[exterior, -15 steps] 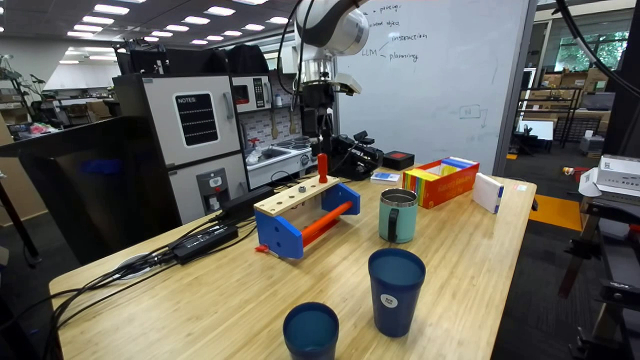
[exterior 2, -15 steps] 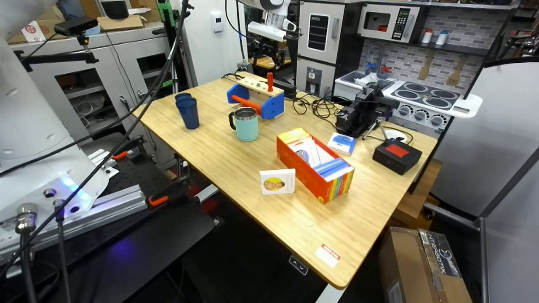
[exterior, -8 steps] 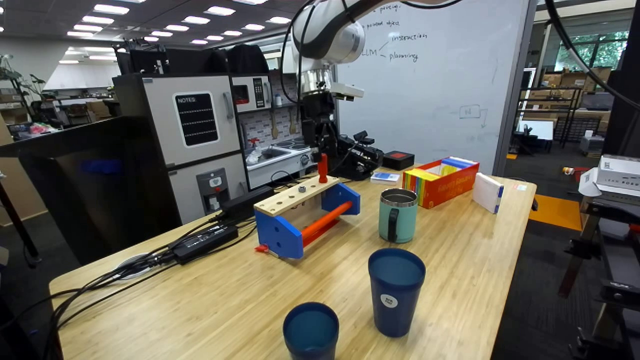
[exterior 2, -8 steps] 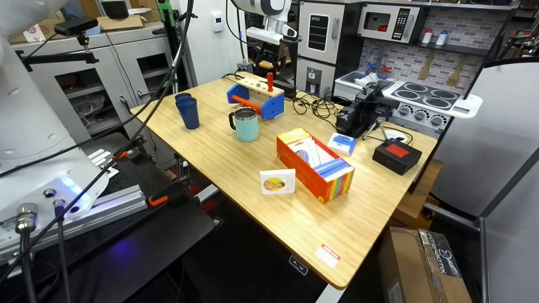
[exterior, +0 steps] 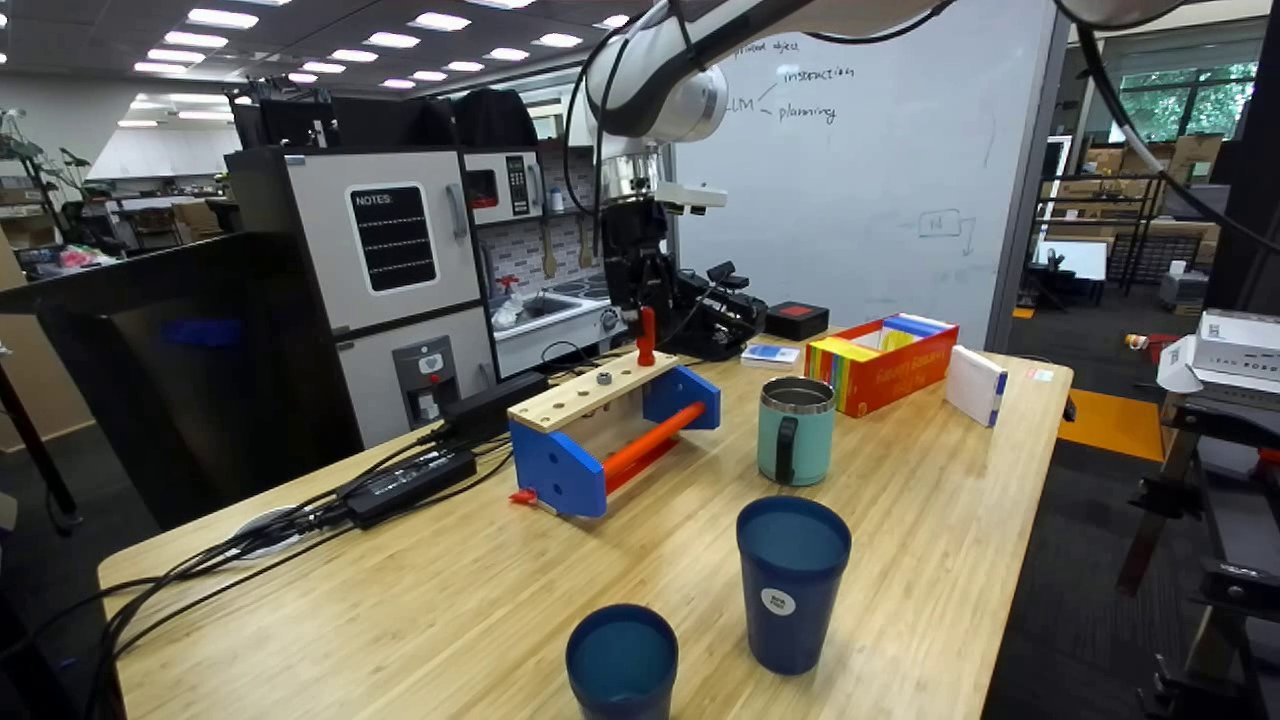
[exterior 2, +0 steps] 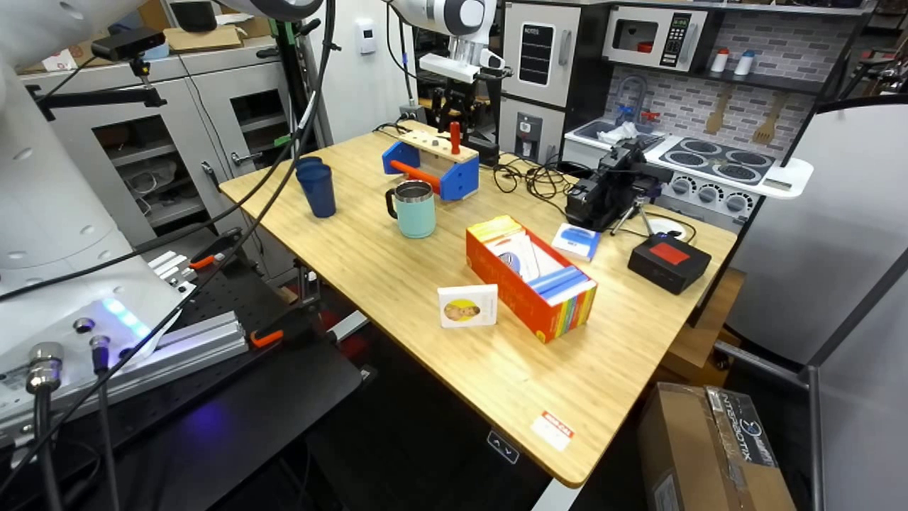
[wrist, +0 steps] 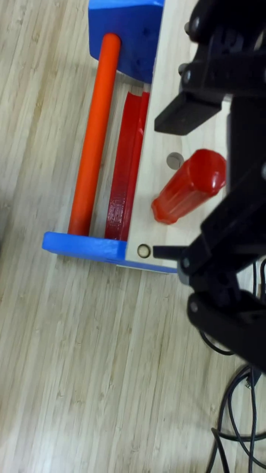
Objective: Remove the screwdriver from the rack, put it in the cup, and then remove the book from the table and put it in the box
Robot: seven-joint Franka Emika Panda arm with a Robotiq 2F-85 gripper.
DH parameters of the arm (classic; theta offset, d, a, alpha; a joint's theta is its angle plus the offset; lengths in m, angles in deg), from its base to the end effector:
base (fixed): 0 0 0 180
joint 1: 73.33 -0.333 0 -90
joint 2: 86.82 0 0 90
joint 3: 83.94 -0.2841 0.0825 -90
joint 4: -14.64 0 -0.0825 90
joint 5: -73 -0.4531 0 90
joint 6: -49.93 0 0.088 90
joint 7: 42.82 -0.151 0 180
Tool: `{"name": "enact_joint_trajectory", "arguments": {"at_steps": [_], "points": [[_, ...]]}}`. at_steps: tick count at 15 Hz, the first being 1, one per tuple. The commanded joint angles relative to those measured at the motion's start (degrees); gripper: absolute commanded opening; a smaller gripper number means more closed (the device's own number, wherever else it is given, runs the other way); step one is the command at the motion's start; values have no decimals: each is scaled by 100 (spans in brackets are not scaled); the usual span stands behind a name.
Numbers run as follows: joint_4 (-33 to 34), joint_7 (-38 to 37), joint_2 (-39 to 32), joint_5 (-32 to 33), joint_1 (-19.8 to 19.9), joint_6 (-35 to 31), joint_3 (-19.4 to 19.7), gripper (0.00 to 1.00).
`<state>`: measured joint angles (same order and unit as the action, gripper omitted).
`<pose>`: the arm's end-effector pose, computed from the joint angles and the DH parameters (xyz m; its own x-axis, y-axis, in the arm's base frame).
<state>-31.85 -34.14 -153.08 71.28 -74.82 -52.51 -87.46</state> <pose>0.8009 0.0572 0.1096 0.9654 0.2031 -0.1638 0.1868 -0.9762 -0.1098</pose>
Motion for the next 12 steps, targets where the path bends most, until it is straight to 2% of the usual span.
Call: {"name": "enact_joint_trajectory", "arguments": {"at_steps": [1,7,12], "points": [[497,-131,-259,56,-51,249,67,48],[679,-161,-322,85,-63,343,75,5],[598,-34,19,109,-73,437,37,7]]}}
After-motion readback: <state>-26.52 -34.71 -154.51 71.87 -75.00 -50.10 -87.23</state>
